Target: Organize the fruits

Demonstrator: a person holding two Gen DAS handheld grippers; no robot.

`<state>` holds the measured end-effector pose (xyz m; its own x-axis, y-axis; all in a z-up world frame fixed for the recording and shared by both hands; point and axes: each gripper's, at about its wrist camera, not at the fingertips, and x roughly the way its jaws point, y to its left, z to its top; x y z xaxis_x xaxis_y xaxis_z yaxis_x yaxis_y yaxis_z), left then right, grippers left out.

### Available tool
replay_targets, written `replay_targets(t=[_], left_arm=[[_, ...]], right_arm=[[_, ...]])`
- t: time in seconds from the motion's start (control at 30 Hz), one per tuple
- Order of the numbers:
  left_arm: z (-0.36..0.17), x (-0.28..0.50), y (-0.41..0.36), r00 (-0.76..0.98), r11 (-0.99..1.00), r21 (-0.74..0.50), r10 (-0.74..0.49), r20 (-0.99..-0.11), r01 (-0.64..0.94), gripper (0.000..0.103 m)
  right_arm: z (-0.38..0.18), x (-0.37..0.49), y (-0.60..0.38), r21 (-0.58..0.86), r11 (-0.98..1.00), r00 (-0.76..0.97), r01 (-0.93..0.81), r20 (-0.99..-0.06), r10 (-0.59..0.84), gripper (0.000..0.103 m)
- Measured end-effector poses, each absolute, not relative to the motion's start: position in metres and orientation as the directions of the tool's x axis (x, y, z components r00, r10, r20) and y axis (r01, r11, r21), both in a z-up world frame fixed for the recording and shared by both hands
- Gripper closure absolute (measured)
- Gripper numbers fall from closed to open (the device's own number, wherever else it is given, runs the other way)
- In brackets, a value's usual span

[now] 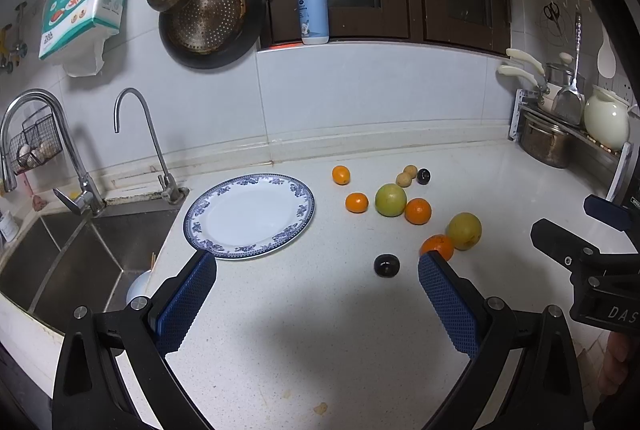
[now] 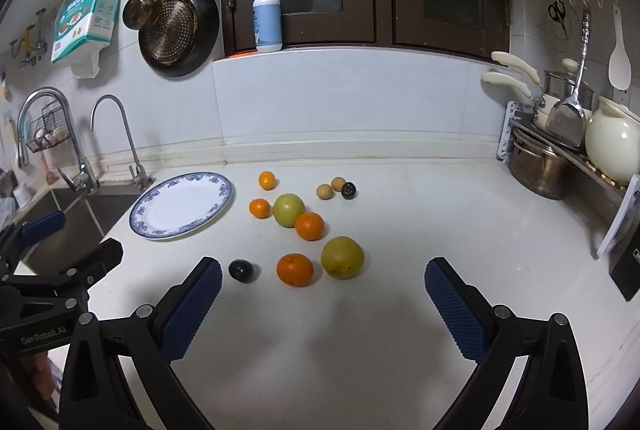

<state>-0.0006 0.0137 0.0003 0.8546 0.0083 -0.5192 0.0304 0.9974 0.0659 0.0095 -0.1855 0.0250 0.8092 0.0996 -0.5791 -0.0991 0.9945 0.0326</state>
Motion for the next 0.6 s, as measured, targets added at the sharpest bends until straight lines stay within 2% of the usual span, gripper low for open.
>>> replay_targets(t=[0.6], left_arm=[[0.0007,-0.0023,0.0138,0.860,0.997,0.067,0.010,-0.511,0.028,0.000]], right_arm=[[0.0242,0.0094,-0.1834,0.032,0.993,0.813,-0.110,-0.572,0.108,0.001]])
